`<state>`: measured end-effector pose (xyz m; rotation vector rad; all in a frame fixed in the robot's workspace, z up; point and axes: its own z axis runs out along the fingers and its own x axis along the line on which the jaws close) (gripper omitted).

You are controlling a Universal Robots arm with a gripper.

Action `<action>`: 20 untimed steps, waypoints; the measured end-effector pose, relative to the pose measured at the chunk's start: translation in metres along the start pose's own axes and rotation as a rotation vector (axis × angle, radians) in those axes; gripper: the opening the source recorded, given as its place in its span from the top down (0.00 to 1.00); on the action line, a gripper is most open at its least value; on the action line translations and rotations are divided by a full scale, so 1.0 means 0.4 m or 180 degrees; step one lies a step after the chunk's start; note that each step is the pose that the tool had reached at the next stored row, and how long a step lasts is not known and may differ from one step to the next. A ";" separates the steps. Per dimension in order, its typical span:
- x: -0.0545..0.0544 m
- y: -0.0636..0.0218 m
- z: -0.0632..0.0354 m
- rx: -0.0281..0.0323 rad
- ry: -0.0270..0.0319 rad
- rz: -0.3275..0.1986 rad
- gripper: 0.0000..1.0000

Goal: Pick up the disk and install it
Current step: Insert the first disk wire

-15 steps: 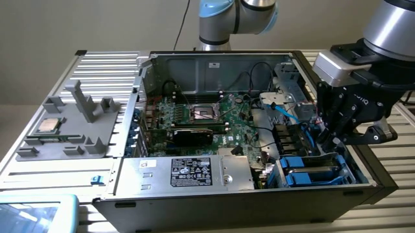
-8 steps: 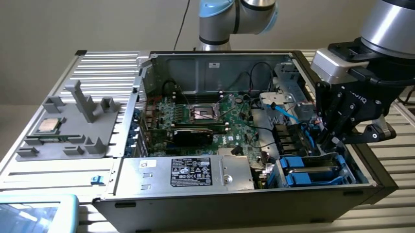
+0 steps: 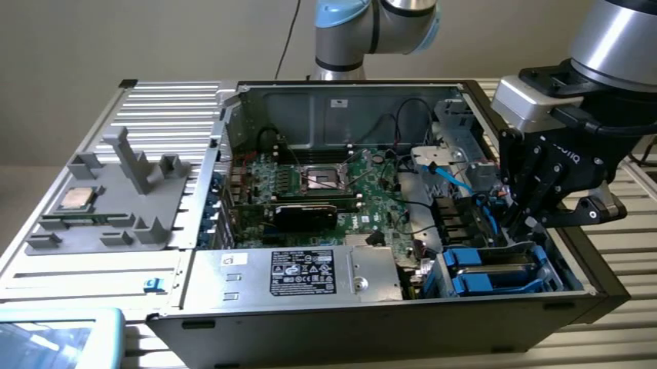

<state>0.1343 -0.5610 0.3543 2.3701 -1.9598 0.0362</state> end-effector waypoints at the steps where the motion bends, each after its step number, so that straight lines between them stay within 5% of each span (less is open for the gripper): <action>1: 0.000 0.000 0.000 0.0000 0.0000 0.0000 0.84; 12: 0.000 0.000 0.000 0.0000 0.0001 0.0000 0.84; 20: -0.005 0.014 0.001 -0.0015 0.0073 0.0025 0.84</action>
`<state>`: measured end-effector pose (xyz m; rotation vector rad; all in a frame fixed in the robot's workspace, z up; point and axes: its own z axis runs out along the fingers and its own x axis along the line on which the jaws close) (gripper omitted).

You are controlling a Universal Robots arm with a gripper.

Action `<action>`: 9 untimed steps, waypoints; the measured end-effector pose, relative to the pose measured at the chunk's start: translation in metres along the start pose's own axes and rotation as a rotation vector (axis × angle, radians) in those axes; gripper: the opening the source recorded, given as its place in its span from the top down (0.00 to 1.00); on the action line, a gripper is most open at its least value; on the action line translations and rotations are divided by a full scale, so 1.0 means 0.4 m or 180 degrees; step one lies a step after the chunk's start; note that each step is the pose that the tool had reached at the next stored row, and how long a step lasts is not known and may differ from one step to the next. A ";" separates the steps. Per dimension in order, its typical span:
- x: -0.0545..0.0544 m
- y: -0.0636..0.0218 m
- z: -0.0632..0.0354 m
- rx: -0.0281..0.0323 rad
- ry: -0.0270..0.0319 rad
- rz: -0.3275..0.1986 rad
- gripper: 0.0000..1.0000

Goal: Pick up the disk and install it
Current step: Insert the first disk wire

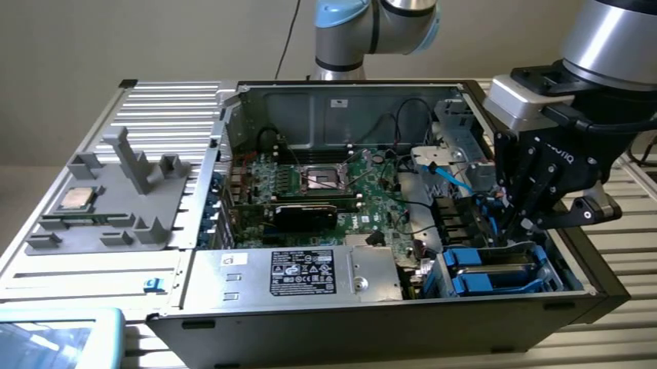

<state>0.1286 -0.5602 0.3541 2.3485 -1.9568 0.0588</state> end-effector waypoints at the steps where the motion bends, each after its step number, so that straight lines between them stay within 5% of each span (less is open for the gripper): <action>1: 0.000 0.000 0.000 -0.0003 0.0007 0.0018 0.84; 6: 0.000 0.000 0.000 -0.0036 0.0059 0.0112 0.84; 9: -0.003 -0.001 0.000 -0.0055 0.0125 0.0116 0.84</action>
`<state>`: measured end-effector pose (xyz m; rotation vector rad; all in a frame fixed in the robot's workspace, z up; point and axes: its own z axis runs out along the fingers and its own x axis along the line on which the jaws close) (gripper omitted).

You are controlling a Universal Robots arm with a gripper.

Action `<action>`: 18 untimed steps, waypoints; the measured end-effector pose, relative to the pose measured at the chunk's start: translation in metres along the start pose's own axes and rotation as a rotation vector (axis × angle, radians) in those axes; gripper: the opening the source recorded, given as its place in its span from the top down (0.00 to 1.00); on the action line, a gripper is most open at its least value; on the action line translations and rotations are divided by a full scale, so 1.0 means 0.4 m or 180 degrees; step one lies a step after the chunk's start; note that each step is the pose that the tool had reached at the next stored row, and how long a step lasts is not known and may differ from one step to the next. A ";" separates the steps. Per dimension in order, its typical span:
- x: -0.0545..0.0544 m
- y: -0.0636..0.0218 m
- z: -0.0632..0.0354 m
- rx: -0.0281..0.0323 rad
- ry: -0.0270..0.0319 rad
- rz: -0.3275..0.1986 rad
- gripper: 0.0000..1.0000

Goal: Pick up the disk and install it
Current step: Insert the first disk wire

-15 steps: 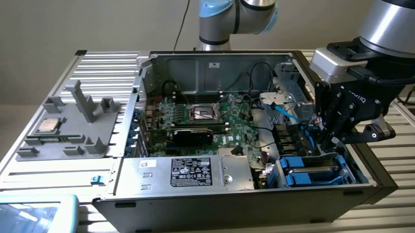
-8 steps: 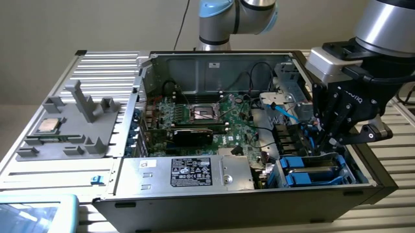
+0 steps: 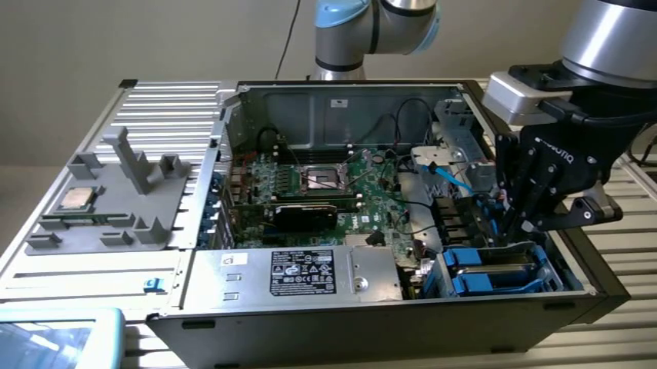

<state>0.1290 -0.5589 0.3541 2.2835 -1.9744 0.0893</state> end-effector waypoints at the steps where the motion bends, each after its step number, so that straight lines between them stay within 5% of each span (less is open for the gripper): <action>1: -0.001 -0.001 0.000 -0.0006 0.0037 0.0001 0.84; 4: -0.007 -0.003 0.000 -0.0031 0.0156 0.0004 0.84; 6: -0.014 -0.005 0.000 -0.0072 0.0196 0.0001 0.84; 9: -0.020 -0.006 0.001 -0.0168 0.0219 -0.0013 0.84; 11: -0.021 -0.008 0.001 -0.0212 0.0230 -0.0019 0.84; 18: -0.018 -0.033 0.001 -0.0284 0.0243 -0.0028 0.84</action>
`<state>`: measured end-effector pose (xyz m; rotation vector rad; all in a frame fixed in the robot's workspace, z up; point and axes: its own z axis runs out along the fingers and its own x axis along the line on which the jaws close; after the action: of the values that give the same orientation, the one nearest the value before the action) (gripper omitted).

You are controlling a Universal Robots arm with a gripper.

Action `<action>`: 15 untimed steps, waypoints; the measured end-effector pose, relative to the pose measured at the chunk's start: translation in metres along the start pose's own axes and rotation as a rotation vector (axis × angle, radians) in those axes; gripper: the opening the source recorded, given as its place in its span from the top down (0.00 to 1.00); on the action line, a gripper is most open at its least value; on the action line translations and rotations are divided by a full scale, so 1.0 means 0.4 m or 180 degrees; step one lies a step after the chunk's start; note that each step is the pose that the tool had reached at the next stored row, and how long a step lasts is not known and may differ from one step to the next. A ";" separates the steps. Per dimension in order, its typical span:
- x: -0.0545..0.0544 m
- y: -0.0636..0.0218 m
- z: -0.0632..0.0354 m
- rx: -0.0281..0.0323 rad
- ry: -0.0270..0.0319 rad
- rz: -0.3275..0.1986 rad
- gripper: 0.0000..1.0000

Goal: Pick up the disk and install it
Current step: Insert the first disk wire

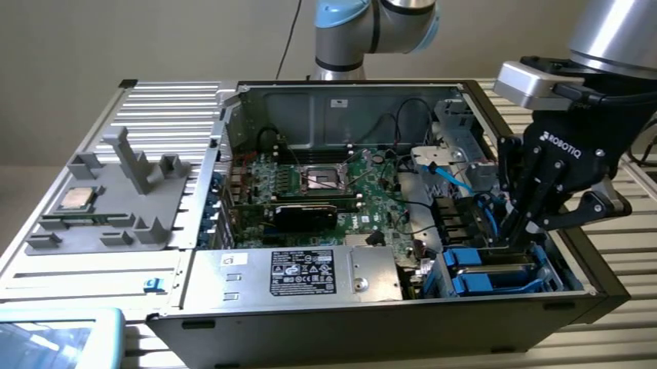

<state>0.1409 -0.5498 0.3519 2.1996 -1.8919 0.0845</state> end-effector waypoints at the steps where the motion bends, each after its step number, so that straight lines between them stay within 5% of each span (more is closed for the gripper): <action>1: 0.000 -0.002 0.000 -0.0016 0.0000 -0.0002 0.84; 9: -0.001 -0.004 0.001 -0.0032 0.0002 0.0002 0.84; 15: -0.008 -0.005 0.004 -0.0044 0.0041 0.0034 0.84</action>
<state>0.1422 -0.5468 0.3495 2.1750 -1.8920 0.0867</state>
